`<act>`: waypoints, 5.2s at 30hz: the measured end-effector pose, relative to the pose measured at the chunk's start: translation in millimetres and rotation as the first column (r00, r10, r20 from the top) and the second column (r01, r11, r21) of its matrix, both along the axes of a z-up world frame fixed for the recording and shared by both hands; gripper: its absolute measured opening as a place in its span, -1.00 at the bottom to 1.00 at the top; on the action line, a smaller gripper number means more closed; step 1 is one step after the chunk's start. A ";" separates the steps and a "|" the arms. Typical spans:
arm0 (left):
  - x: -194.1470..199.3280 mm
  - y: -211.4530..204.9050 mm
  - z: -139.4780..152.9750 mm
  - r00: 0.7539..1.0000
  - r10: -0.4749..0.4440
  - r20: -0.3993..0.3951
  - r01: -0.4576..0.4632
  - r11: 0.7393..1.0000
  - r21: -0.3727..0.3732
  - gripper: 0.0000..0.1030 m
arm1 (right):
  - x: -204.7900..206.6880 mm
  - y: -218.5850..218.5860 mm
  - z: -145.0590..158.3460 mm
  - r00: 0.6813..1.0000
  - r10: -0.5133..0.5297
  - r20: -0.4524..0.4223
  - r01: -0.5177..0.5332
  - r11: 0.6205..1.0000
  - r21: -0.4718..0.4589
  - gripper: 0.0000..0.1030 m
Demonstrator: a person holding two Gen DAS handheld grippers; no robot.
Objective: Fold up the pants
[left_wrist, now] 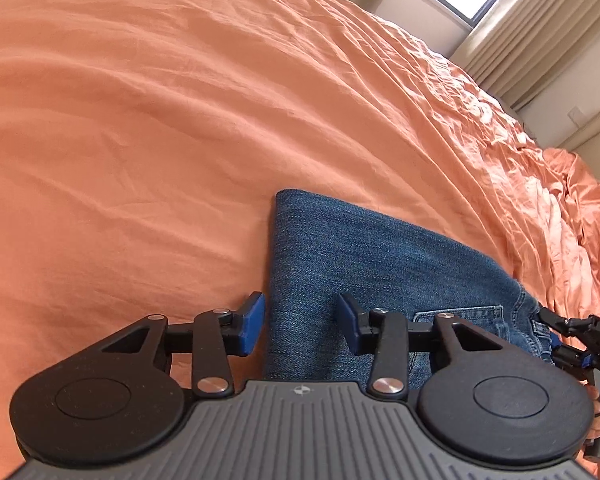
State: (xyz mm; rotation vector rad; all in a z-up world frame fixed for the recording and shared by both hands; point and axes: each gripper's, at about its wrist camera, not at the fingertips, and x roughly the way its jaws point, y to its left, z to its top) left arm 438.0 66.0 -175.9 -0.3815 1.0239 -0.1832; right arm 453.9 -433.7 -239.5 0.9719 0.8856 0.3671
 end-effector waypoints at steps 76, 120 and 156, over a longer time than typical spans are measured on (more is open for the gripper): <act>-112.3 119.6 53.6 0.975 0.223 0.017 -0.204 0.915 -0.347 -0.87 | -61.8 147.6 153.9 0.956 0.286 0.064 -0.269 0.944 -0.192 -0.58; -140.7 261.5 29.4 0.997 -0.037 -0.061 0.051 0.965 0.257 -0.44 | -73.8 352.0 68.9 0.920 0.362 0.153 -0.256 0.848 -0.465 -0.19; -178.6 247.7 90.3 0.997 0.050 0.063 -0.068 0.939 0.338 -0.49 | -135.9 462.4 59.5 0.749 0.646 0.148 -0.292 0.522 -0.801 -0.69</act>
